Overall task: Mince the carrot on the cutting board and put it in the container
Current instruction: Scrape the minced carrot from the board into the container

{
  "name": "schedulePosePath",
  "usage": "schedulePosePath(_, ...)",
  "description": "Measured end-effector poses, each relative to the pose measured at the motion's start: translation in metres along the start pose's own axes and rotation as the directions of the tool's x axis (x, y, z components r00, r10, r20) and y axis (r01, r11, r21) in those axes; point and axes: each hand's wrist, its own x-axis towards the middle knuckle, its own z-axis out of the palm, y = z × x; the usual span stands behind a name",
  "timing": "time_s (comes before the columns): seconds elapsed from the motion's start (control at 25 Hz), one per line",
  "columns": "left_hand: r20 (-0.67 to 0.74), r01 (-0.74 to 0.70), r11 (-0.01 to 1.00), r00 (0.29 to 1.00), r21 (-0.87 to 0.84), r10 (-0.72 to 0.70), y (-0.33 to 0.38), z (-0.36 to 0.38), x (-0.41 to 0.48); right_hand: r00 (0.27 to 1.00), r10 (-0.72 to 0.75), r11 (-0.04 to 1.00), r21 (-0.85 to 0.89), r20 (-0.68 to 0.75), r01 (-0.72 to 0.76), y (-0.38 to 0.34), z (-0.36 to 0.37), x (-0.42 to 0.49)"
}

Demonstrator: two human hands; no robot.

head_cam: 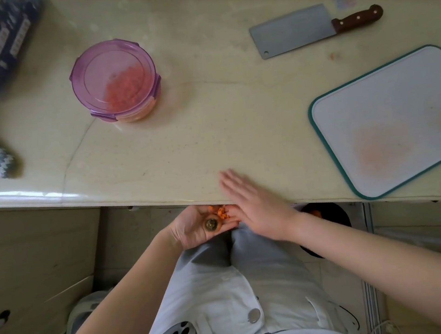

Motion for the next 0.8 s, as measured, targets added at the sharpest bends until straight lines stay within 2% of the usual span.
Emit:
schedulePosePath(0.12,-0.030,0.004,0.998,1.000,0.061,-0.003,0.000,-0.002,0.000,0.975,-0.204,0.971,0.146,0.093,0.189,-0.014,0.014,-0.026)
schedulePosePath(0.16,-0.019,0.008,0.997,1.000,0.081,-0.007,0.000,-0.002,0.000,0.965,-0.254,0.956,0.169,0.062,0.241,-0.014,0.014,-0.029)
schedulePosePath(0.2,-0.025,0.011,0.997,1.000,0.079,-0.009,0.000,-0.001,0.000,0.961,-0.274,0.944,0.185,-0.030,0.275,-0.014,0.011,-0.028)
schedulePosePath(0.24,-0.038,0.013,0.998,0.999,0.055,-0.011,-0.001,0.000,0.000,0.956,-0.246,0.935,0.220,-0.159,0.277,-0.013,0.010,-0.025)
schedulePosePath(0.32,-0.020,0.006,1.000,1.000,0.012,-0.006,-0.002,0.001,0.002,0.924,-0.024,0.908,0.378,-0.381,0.179,-0.013,0.000,-0.016)
schedulePosePath(0.4,0.007,0.012,1.000,1.000,0.004,-0.012,-0.002,0.002,0.004,0.857,0.231,0.858,0.512,-0.460,0.044,-0.010,-0.007,-0.007)
schedulePosePath(0.44,0.006,0.009,1.000,1.000,0.007,-0.009,-0.002,0.003,0.004,0.831,0.297,0.843,0.539,-0.470,0.003,-0.008,-0.010,-0.004)
schedulePosePath(0.52,0.012,0.018,0.999,1.000,0.036,-0.018,-0.002,0.003,0.004,0.837,0.249,0.891,0.454,-0.488,0.000,-0.010,-0.016,0.001)
schedulePosePath(0.56,0.010,0.019,0.999,1.000,0.050,-0.020,-0.002,0.004,0.004,0.869,0.186,0.932,0.362,-0.459,-0.008,-0.012,-0.016,0.004)
schedulePosePath(0.68,-0.036,-0.008,0.998,0.999,0.061,0.010,-0.003,0.006,0.003,0.976,0.133,0.986,0.127,-0.175,-0.112,-0.017,-0.002,0.007)
schedulePosePath(0.8,-0.075,-0.034,0.990,0.996,0.133,0.044,-0.006,0.006,0.005,0.992,-0.007,0.999,-0.048,-0.128,0.001,-0.023,0.017,-0.010)
